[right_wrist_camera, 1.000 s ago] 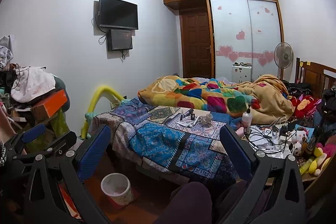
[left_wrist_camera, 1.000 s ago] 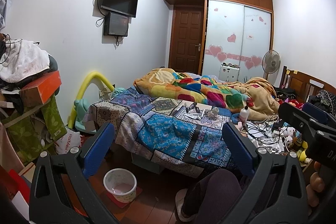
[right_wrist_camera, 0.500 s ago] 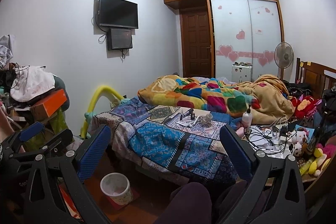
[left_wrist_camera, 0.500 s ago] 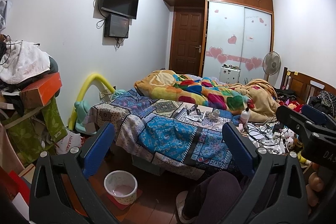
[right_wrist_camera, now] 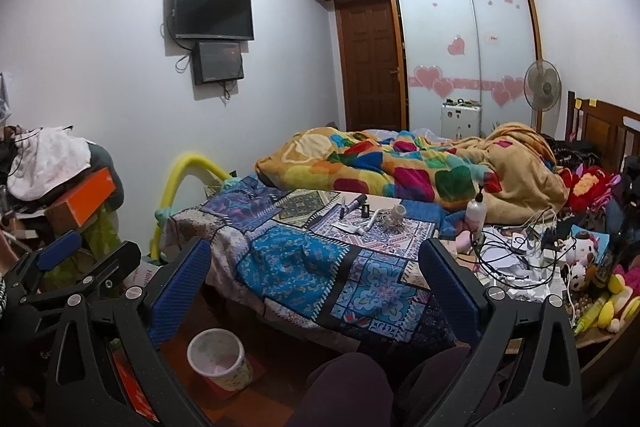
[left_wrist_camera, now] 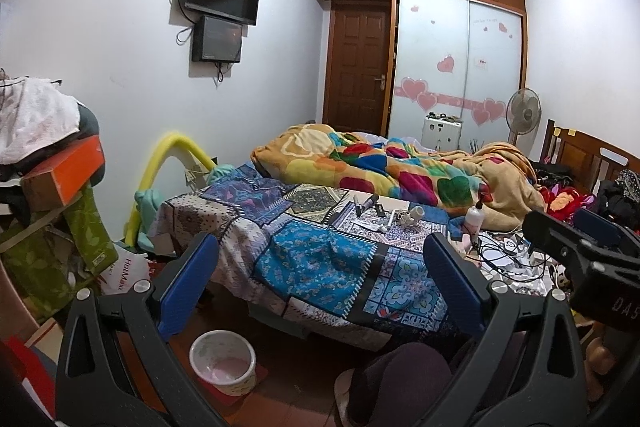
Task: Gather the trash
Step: 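Move the left tool to the white toothpaste tube and grasp it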
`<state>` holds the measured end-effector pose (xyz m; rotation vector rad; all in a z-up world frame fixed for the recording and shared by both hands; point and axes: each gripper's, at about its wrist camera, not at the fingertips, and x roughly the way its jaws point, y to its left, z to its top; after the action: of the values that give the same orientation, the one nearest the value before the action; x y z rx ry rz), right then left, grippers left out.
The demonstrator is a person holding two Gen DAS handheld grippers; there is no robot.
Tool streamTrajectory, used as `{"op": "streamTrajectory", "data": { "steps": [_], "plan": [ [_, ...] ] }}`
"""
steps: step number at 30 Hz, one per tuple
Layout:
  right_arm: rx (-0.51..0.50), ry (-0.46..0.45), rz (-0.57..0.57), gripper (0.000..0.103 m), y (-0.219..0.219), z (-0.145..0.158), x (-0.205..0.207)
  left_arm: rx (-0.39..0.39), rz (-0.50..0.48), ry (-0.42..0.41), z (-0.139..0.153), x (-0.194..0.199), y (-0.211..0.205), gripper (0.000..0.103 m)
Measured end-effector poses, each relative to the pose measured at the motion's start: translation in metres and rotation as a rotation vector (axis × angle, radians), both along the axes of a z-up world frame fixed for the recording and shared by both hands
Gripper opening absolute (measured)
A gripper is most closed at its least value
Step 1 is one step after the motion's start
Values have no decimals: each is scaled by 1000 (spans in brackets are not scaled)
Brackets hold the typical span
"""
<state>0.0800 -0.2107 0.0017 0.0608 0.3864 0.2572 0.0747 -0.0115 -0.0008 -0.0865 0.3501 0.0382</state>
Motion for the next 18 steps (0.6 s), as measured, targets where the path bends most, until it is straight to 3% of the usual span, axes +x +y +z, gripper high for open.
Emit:
{"op": "streamTrajectory", "data": {
  "steps": [10,18],
  "plan": [
    [-18,30,-55,103,-25,-13,68,-26,5,51,-18,85,-19,103],
    [-49,44,-132,103,-55,-31,140,-40,-13,166,-57,181,-42,102]
  ]
}}
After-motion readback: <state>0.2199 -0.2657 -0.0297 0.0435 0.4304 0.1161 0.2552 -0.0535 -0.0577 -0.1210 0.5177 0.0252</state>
